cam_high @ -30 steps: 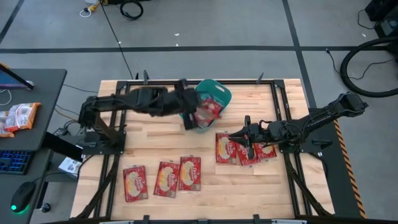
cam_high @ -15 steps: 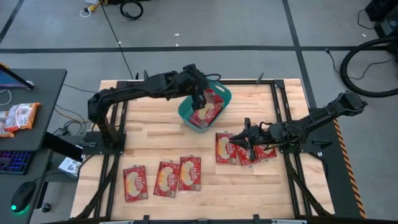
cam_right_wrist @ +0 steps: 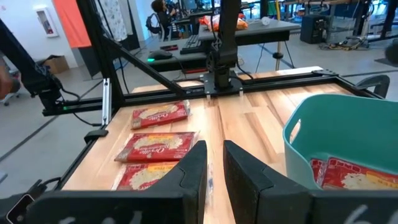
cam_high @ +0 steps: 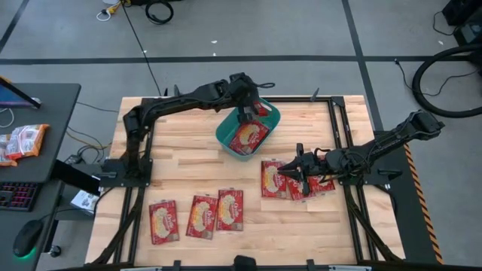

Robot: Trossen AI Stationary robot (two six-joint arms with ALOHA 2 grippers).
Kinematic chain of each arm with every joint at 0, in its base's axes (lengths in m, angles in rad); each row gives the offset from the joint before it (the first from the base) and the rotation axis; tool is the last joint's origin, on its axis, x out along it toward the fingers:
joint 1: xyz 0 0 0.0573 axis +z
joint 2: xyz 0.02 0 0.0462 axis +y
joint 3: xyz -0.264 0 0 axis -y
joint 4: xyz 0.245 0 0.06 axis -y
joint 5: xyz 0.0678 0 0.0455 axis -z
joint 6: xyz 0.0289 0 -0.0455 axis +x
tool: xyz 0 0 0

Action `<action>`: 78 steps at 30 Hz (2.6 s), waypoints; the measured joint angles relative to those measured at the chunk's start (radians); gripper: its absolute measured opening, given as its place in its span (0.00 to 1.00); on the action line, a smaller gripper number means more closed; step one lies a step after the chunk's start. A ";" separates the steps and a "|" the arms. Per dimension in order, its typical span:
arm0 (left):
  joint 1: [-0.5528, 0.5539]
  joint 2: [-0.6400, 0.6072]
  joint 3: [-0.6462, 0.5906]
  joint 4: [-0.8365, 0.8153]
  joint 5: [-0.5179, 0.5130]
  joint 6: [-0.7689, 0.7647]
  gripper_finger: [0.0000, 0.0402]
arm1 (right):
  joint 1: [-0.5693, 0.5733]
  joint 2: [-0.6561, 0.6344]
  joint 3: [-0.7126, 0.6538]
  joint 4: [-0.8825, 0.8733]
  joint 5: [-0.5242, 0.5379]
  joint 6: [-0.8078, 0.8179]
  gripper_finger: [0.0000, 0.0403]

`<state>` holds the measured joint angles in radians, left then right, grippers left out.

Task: Sort popcorn bags into baskets
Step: Put the popcorn pack into the blue bin

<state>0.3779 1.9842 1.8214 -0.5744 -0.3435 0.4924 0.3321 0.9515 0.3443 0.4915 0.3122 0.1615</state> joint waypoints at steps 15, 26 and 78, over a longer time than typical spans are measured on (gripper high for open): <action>-0.061 0.016 0.000 -0.387 0.233 0.114 0.04 | 0.002 0.000 0.000 -0.016 0.000 0.005 0.15; -0.153 0.011 0.011 -0.518 0.239 -0.055 0.34 | 0.002 0.000 0.000 -0.015 0.000 0.004 0.15; -1.052 -0.027 -0.258 -0.671 0.463 -2.039 0.40 | -0.128 0.000 0.000 0.358 0.143 -0.512 0.15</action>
<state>-0.6736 1.9570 1.5631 -1.2450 0.1197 -1.5465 0.2042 0.9512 0.3443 0.8494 0.4556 -0.3509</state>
